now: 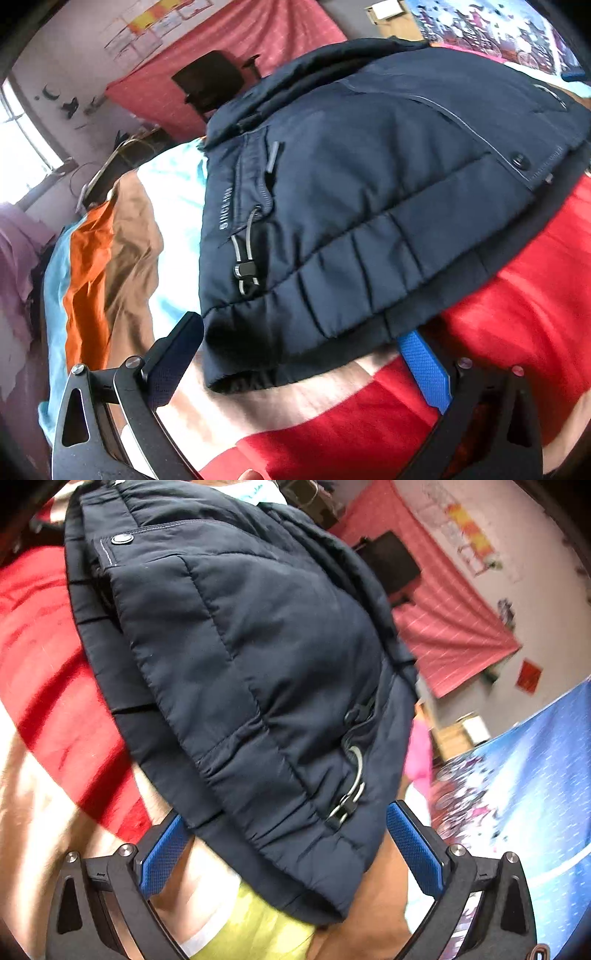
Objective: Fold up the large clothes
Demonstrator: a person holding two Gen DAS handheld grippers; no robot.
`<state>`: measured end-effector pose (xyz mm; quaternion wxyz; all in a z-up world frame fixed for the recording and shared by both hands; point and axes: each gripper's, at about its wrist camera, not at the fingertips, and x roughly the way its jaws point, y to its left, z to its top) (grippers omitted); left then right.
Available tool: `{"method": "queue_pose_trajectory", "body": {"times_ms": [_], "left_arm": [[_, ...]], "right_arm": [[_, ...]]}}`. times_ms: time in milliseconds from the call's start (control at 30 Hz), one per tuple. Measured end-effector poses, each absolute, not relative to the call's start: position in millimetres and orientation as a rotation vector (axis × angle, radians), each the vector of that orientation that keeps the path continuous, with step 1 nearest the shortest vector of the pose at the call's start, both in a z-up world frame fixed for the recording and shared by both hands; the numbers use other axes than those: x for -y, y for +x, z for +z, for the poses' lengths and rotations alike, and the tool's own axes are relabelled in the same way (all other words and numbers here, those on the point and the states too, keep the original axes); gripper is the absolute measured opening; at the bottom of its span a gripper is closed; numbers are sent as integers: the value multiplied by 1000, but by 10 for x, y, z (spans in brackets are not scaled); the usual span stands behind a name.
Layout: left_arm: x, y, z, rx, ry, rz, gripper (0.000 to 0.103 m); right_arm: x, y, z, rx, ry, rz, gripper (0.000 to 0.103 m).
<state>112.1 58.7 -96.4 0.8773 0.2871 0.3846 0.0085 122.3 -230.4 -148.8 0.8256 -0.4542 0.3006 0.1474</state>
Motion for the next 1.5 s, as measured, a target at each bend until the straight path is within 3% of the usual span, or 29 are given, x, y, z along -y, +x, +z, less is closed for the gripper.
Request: {"method": "queue_pose_trajectory", "body": {"times_ms": [400,467,600,633,700,767,833,933,1100,1500], "left_arm": [[-624,1157,-716,-711,572,45,100],[-607,1149,-662,-689,576,30,95],[-533,1120,-624,-664,615,-21,76],[-515,1104,-618,-662,619,-35,69],[-485,1081,-597,-657,627,-64,56],[-446,1061,-567,-652,640,-98,34],[-383,1043,-520,-639,655,-126,21],[-321,1065,-365,-614,644,-145,11],[-379,1152,73,-566,525,-149,7],[-525,1072,1120,-459,318,-211,3]], "right_arm": [[2352,1252,-1546,-528,-1008,257,103],[2372,1279,-1511,-507,-1004,220,99],[2381,1317,-1477,-536,-985,275,53],[2363,1305,-1468,-543,-982,294,48],[2352,1286,-1408,-547,-952,317,25],[2340,1292,-1291,-545,-905,325,23],[2340,1348,-1167,-551,-858,329,21],[2324,1431,-968,-543,-813,332,17],[2400,1557,-505,-559,-628,336,9],[2614,1414,588,-382,-413,287,7]]}}
